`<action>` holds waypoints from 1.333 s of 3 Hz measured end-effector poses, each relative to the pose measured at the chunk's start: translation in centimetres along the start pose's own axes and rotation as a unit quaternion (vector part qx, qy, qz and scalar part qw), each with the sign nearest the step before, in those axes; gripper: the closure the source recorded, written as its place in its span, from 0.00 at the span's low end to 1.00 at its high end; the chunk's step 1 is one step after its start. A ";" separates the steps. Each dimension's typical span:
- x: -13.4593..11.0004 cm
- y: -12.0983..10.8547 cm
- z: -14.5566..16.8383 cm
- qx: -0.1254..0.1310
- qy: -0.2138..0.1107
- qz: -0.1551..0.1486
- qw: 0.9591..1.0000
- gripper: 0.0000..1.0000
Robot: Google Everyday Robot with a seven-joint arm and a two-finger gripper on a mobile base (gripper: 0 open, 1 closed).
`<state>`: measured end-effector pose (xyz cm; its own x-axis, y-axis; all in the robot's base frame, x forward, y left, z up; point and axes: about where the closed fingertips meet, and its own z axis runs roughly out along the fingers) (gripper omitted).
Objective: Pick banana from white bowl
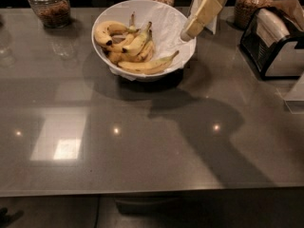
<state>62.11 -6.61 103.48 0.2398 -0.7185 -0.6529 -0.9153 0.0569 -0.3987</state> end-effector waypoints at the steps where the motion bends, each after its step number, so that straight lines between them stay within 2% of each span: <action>1: 1.7 -0.8 2.5 -0.013 0.040 0.000 0.999 0.00; 2: 4.2 -1.6 6.2 -0.042 0.078 0.013 0.996 0.02; 3: 6.4 -1.8 9.2 -0.065 0.100 0.027 0.993 0.21; 4: 7.9 -1.4 11.6 -0.089 0.106 0.041 0.990 0.43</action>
Offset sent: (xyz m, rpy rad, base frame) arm 0.0788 0.0155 -0.0987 -0.2472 0.1636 -0.0419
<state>69.05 -4.37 91.43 0.1069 -0.8468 -0.5211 -0.9757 0.0115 -0.2190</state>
